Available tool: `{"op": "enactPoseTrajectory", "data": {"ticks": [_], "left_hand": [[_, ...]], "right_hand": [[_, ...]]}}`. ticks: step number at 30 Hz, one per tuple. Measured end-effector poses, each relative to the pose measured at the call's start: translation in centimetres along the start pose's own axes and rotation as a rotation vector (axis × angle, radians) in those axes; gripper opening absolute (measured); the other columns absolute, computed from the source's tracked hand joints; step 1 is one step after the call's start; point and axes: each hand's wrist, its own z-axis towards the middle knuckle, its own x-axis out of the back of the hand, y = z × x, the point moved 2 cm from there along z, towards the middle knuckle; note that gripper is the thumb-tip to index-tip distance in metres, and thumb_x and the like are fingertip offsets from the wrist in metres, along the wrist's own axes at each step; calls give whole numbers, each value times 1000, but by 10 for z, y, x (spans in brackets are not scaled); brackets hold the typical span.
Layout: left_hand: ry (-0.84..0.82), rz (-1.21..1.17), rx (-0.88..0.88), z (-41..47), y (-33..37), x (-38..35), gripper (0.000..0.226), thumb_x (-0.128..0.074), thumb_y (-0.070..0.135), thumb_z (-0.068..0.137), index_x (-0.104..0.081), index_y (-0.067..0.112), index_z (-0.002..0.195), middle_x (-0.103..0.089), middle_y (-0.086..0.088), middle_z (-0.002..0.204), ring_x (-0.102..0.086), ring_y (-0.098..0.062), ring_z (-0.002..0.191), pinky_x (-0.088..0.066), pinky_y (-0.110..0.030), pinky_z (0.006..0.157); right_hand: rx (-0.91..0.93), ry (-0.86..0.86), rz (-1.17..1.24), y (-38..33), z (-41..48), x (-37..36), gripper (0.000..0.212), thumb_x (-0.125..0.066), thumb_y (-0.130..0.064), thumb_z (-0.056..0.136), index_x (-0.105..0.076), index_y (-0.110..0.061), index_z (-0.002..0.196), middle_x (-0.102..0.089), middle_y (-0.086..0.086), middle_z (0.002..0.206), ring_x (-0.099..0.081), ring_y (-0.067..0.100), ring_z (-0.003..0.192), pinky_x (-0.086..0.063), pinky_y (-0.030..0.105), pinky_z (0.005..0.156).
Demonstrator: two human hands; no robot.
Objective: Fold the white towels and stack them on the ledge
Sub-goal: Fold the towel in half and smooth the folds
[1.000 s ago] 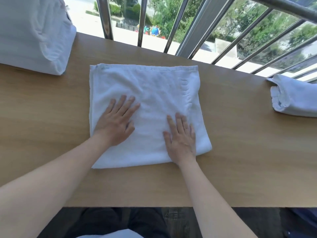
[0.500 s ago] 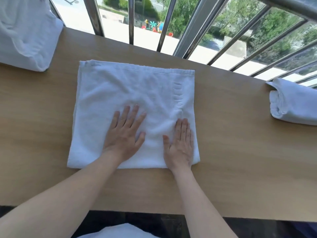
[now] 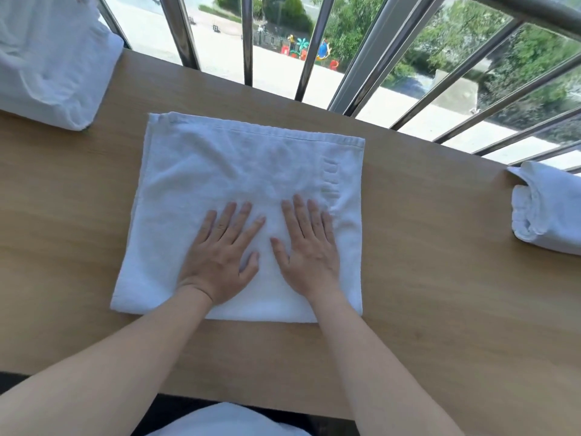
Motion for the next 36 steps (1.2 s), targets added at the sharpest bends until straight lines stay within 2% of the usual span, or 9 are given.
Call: {"op": "enactPoseTrajectory", "data": {"ticks": [7, 12, 16, 20, 22, 25, 28, 32, 36], "left_hand": [[10, 5, -4, 0, 1, -2, 66, -36, 42, 96, -25, 23, 158, -16, -4, 166, -12, -26, 153, -17, -52, 122], [42, 8, -2, 1, 2, 1, 64, -37, 40, 94, -33, 21, 155, -23, -6, 164, -20, -28, 152, -23, -54, 119], [64, -3, -5, 2, 2, 0, 63, -38, 38, 95, -34, 20, 155, -24, -6, 164, -20, -27, 151, -24, -54, 119], [74, -6, -9, 1, 1, -1, 63, -39, 37, 94, -34, 20, 155, -24, -6, 164, -20, -27, 152, -24, -54, 119], [68, -11, -3, 1, 2, 0, 64, -40, 37, 93, -34, 20, 155, -24, -6, 164, -20, -27, 152, -24, -54, 119], [53, -22, 7, 3, 2, 2, 64, -39, 38, 93, -34, 20, 155, -24, -6, 163, -20, -27, 152, -22, -53, 120], [33, -30, 8, 2, 2, 1, 65, -39, 39, 93, -34, 20, 155, -24, -6, 164, -20, -27, 152, -22, -53, 120], [18, -46, 5, 2, 2, 1, 66, -38, 41, 93, -33, 20, 156, -24, -6, 164, -21, -28, 151, -21, -53, 120], [11, -142, 2, 1, 3, 10, 61, -34, 33, 96, -36, 11, 153, -28, -10, 161, -25, -29, 150, -24, -53, 120]], "right_hand": [[-325, 39, 14, 12, 10, 5, 73, -21, -55, 102, 0, -16, 160, 8, -1, 167, 14, 15, 153, 3, 44, 124], [28, 13, -13, 11, 47, 9, 65, -30, -49, 102, -12, -27, 160, -4, -1, 168, 1, 21, 154, 0, 47, 124], [-247, 12, -36, 55, 96, 21, 65, -21, -52, 102, 0, -32, 159, 7, -4, 168, 11, 15, 153, 11, 38, 122], [-375, -36, -6, 62, 111, 29, 65, -16, -49, 104, 7, -23, 159, 13, -3, 167, 17, 16, 152, 11, 41, 123], [-394, 10, 32, 43, 97, 28, 65, -19, -46, 105, 4, -19, 160, 10, 0, 167, 15, 19, 153, 10, 43, 123], [-248, 120, 148, -12, 46, 14, 63, -25, -43, 105, -9, -17, 160, -3, 2, 168, 3, 21, 154, 4, 44, 124], [-168, 53, 75, -21, -19, -4, 65, -27, -47, 103, -12, -21, 160, -4, 0, 168, 1, 19, 154, -5, 48, 124], [-364, 17, -46, 28, -51, -1, 69, -24, -52, 101, -2, -23, 160, 5, -4, 167, 5, 18, 154, -4, 48, 124], [-391, 69, 24, -8, -37, 4, 66, -21, -45, 104, 0, -16, 160, 7, 1, 167, 10, 19, 153, 1, 48, 124]]}}
